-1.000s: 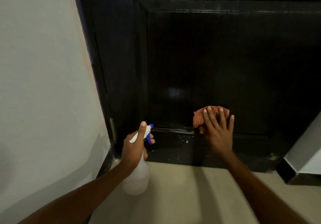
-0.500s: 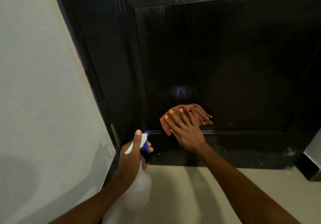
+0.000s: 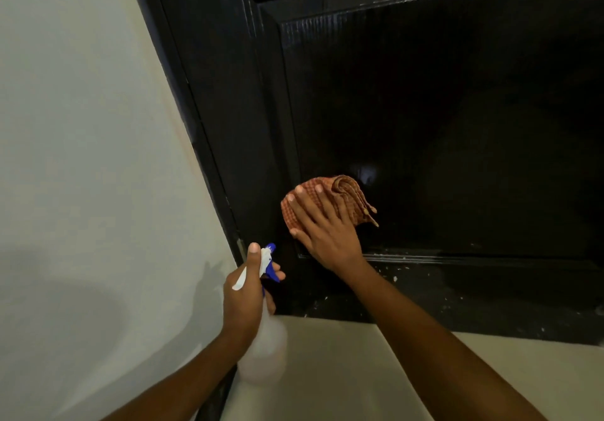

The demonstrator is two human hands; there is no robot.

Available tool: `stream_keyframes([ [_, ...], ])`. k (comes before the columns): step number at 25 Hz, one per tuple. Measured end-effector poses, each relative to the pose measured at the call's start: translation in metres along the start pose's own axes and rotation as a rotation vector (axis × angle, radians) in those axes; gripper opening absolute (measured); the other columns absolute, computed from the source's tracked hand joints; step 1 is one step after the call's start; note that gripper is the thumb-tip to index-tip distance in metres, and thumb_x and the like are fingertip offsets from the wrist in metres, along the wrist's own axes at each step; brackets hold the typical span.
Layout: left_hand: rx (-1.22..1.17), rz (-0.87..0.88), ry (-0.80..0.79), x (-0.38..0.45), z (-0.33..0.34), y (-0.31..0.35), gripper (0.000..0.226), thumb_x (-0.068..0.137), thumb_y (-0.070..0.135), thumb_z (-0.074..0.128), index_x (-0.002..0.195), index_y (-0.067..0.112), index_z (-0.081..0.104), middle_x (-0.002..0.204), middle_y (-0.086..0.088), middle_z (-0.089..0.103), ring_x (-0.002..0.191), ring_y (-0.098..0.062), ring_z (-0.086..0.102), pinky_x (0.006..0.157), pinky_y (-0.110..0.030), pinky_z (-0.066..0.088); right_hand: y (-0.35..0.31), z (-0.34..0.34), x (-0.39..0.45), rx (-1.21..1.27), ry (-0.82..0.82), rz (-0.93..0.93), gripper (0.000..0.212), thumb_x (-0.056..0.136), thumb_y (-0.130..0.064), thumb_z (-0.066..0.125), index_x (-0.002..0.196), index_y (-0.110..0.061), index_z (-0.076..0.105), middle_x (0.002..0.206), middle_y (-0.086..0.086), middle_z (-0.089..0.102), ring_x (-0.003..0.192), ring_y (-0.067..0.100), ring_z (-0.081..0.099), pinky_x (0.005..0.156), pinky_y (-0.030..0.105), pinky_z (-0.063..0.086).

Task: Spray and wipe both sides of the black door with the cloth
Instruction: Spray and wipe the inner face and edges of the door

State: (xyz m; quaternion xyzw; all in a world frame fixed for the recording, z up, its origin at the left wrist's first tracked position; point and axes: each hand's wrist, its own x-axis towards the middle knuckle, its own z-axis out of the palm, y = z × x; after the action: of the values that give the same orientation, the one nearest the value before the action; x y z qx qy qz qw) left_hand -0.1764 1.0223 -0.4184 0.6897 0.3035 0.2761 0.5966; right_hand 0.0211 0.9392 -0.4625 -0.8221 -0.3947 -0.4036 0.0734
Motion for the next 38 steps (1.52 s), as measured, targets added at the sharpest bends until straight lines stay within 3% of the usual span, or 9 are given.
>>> stream_keyframes([
  [5, -0.006, -0.022, -0.026, -0.006, -0.007, -0.003, 0.074, 0.082, 0.067, 0.031, 0.091, 0.007, 0.073, 0.086, -0.009, 0.075, 0.080, -0.030, 0.070, 0.058, -0.025, 0.052, 0.006, 0.026, -0.072, -0.008, -0.097, -0.144, 0.070, 0.102, -0.049, 0.045, 0.163, -0.027, 0.018, 0.171, -0.001, -0.013, 0.152, 0.026, 0.015, 0.121, 0.042, -0.018],
  [9, -0.040, -0.112, -0.085, -0.011, 0.000, -0.003, 0.075, 0.075, 0.070, 0.035, 0.091, 0.006, 0.072, 0.090, -0.013, 0.074, 0.084, -0.032, 0.069, 0.077, -0.042, 0.054, 0.023, 0.017, -0.069, 0.036, -0.061, -0.065, 0.067, 0.104, -0.045, 0.033, 0.164, -0.028, 0.008, 0.171, -0.003, -0.015, 0.156, 0.025, 0.007, 0.125, 0.040, -0.013],
  [14, -0.074, -0.120, -0.161, -0.017, 0.007, -0.001, 0.071, 0.075, 0.069, 0.036, 0.089, 0.009, 0.071, 0.088, -0.010, 0.074, 0.083, -0.028, 0.069, 0.067, -0.035, 0.053, 0.075, -0.009, -0.094, 0.140, 0.050, 0.645, 0.070, 0.106, -0.055, 0.023, 0.162, -0.030, -0.010, 0.168, 0.004, -0.020, 0.154, 0.029, -0.022, 0.121, 0.046, -0.023],
  [19, -0.043, -0.063, -0.199, -0.020, 0.000, -0.003, 0.071, 0.079, 0.066, 0.031, 0.086, 0.007, 0.070, 0.085, -0.009, 0.074, 0.078, -0.027, 0.068, 0.059, -0.029, 0.050, 0.071, -0.020, -0.076, 0.574, 0.310, 1.370, 0.071, 0.107, -0.045, 0.025, 0.162, -0.015, -0.009, 0.169, 0.016, -0.014, 0.155, 0.040, -0.016, 0.124, 0.052, -0.012],
  [22, -0.033, -0.026, -0.177, -0.022, -0.011, -0.009, 0.075, 0.080, 0.064, 0.030, 0.089, 0.001, 0.070, 0.086, -0.011, 0.074, 0.077, -0.025, 0.067, 0.064, -0.029, 0.052, 0.025, 0.001, -0.068, 0.541, 0.159, 1.206, 0.072, 0.106, -0.048, 0.022, 0.162, -0.016, -0.012, 0.167, 0.017, -0.022, 0.152, 0.042, -0.025, 0.122, 0.058, -0.015],
  [26, 0.008, 0.007, -0.139, -0.023, -0.012, -0.019, 0.074, 0.081, 0.064, 0.030, 0.089, 0.004, 0.072, 0.085, -0.009, 0.074, 0.080, -0.023, 0.068, 0.066, -0.022, 0.054, 0.001, 0.053, -0.128, 0.209, -0.261, 0.263, 0.088, 0.101, -0.042, 0.052, 0.161, -0.037, -0.013, 0.167, 0.004, -0.029, 0.150, 0.037, -0.031, 0.114, 0.060, -0.019],
  [29, 0.028, -0.015, -0.179, -0.021, -0.001, -0.026, 0.071, 0.079, 0.065, 0.030, 0.085, 0.008, 0.071, 0.085, -0.007, 0.074, 0.078, -0.023, 0.067, 0.058, -0.018, 0.053, 0.048, 0.046, -0.152, 0.027, -0.343, -0.050, 0.082, 0.100, -0.041, 0.054, 0.163, -0.038, 0.002, 0.171, -0.005, -0.014, 0.157, 0.027, -0.006, 0.124, 0.056, 0.000],
  [33, 0.055, -0.012, -0.237, -0.028, 0.023, -0.034, 0.074, 0.079, 0.065, 0.028, 0.085, 0.005, 0.071, 0.087, -0.011, 0.073, 0.082, -0.033, 0.067, 0.066, -0.030, 0.052, 0.090, 0.026, -0.191, 0.047, -0.334, 0.238, 0.063, 0.106, -0.052, 0.024, 0.163, -0.036, 0.000, 0.171, -0.005, -0.011, 0.158, 0.029, -0.003, 0.124, 0.055, 0.002],
  [38, -0.021, 0.023, -0.222, -0.037, 0.050, -0.031, 0.071, 0.080, 0.065, 0.031, 0.086, 0.006, 0.070, 0.081, -0.008, 0.073, 0.068, -0.021, 0.065, 0.049, -0.016, 0.050, 0.091, 0.018, -0.215, 0.275, -0.318, 0.817, 0.074, 0.102, -0.064, 0.018, 0.161, -0.033, -0.015, 0.167, 0.004, -0.028, 0.151, 0.036, -0.029, 0.120, 0.054, -0.020],
])
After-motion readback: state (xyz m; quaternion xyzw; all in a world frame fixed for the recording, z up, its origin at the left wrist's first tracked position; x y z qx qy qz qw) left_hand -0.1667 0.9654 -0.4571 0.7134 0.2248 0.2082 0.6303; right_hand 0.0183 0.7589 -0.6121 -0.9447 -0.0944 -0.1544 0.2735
